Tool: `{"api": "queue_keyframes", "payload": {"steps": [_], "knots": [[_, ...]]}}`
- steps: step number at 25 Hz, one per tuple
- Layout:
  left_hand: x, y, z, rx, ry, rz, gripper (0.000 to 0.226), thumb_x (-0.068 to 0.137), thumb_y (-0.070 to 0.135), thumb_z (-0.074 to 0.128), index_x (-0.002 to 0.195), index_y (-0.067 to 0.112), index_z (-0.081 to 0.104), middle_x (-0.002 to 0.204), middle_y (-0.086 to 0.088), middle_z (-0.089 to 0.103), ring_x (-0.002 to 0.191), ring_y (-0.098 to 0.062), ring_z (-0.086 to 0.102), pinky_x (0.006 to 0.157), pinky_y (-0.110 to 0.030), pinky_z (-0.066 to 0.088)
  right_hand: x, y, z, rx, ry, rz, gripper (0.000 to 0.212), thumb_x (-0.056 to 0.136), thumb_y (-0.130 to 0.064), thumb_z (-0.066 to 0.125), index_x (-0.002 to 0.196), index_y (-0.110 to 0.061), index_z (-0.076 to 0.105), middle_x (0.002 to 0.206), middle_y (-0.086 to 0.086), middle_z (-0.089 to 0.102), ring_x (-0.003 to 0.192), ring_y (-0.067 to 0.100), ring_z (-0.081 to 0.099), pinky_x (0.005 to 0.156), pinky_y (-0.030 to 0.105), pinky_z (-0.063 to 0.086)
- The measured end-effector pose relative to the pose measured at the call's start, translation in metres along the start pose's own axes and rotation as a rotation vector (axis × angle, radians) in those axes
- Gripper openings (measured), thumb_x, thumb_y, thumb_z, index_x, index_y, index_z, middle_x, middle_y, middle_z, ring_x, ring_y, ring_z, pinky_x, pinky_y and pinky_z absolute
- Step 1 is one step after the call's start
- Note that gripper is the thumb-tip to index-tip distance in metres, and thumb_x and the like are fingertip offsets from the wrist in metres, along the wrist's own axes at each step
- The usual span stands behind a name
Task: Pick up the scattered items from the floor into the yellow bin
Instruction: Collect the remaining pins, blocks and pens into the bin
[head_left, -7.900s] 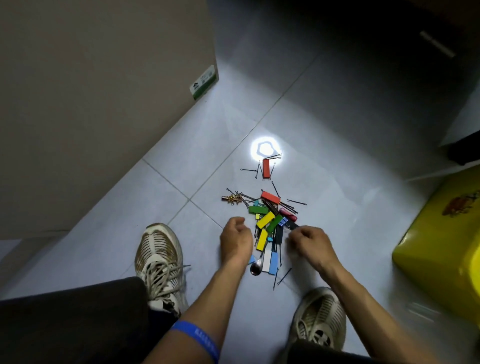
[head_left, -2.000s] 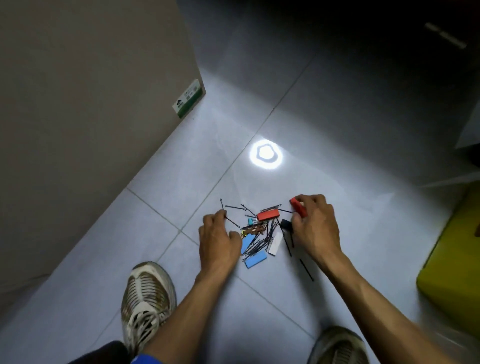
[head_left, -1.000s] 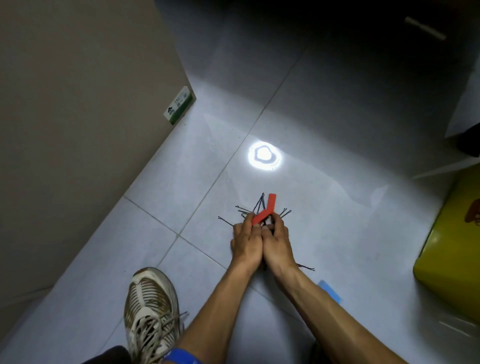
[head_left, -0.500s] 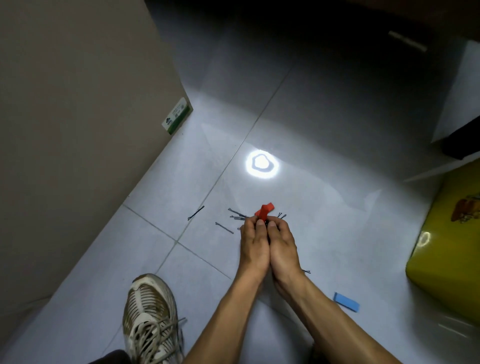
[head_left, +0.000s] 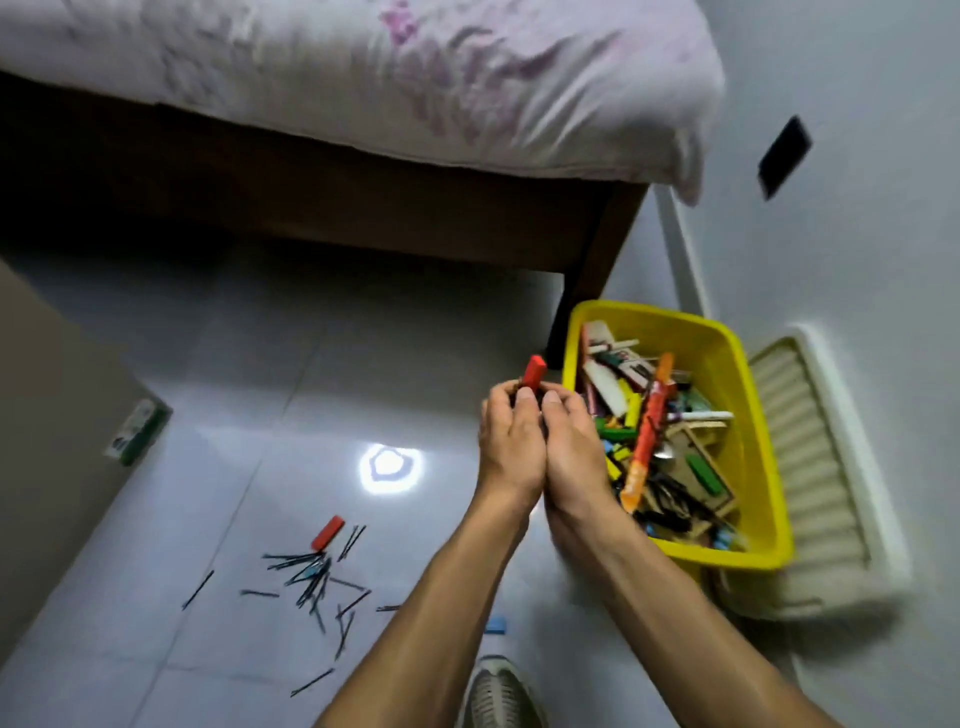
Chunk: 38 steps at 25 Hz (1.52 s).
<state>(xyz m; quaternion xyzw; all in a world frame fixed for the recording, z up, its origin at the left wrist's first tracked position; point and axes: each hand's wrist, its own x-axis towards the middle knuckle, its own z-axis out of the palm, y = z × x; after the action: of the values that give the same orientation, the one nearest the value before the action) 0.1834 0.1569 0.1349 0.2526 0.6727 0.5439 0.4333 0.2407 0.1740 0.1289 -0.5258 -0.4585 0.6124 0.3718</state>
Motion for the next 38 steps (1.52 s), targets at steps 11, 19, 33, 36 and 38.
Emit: {"api": "queue_keyframes", "payload": {"steps": [11, 19, 33, 36, 38], "knots": [[0.027, -0.028, 0.097, 0.355, -0.251, -0.026, 0.04, 0.096, 0.018, 0.045, 0.135, 0.017, 0.056, 0.139, -0.004, 0.055, 0.124, -0.022, 0.052, 0.101, -0.032, 0.043, 0.052, 0.02, -0.149, -0.65, 0.205, 0.025, 0.034, 0.101, -0.02, 0.041, 0.13, -0.019, 0.057, 0.134, 0.006, 0.057, 0.117, 0.023, 0.054, 0.095, 0.032, 0.042], [0.021, -0.063, 0.046, 0.85, -0.519, 0.367, 0.049, 0.097, 0.013, 0.043, 0.145, 0.013, 0.044, 0.155, -0.003, 0.038, 0.143, -0.022, 0.033, 0.118, -0.034, 0.028, 0.023, 0.048, -0.116, -1.083, -0.037, -0.293, 0.045, 0.095, -0.005, 0.043, 0.14, -0.004, 0.05, 0.151, 0.014, 0.041, 0.141, 0.029, 0.034, 0.117, 0.036, 0.024], [-0.008, -0.217, -0.197, 0.702, 0.078, -0.291, 0.046, 0.089, 0.009, 0.055, 0.134, 0.017, 0.056, 0.142, -0.003, 0.053, 0.131, -0.022, 0.049, 0.105, -0.03, 0.039, -0.026, 0.204, 0.014, -1.526, -0.607, 0.017, 0.037, 0.084, -0.023, 0.058, 0.12, -0.016, 0.049, 0.12, 0.007, 0.053, 0.102, 0.032, 0.058, 0.074, 0.034, 0.044], [-0.018, -0.249, -0.217, 0.888, 0.059, -0.328, 0.034, 0.083, 0.01, 0.057, 0.116, 0.021, 0.058, 0.125, -0.004, 0.054, 0.116, -0.026, 0.05, 0.087, -0.032, 0.045, -0.025, 0.234, 0.016, -1.583, -0.617, 0.13, 0.028, 0.081, -0.014, 0.057, 0.107, -0.012, 0.046, 0.11, 0.012, 0.05, 0.09, 0.034, 0.058, 0.066, 0.032, 0.037], [-0.025, -0.262, -0.225, 0.958, 0.058, -0.362, 0.035, 0.078, 0.01, 0.057, 0.111, 0.02, 0.053, 0.118, -0.003, 0.049, 0.11, -0.026, 0.046, 0.083, -0.035, 0.045, -0.023, 0.243, 0.031, -1.442, -0.586, 0.074, 0.015, 0.081, -0.013, 0.056, 0.094, -0.015, 0.049, 0.1, 0.008, 0.055, 0.083, 0.031, 0.057, 0.066, 0.033, 0.041]]}}
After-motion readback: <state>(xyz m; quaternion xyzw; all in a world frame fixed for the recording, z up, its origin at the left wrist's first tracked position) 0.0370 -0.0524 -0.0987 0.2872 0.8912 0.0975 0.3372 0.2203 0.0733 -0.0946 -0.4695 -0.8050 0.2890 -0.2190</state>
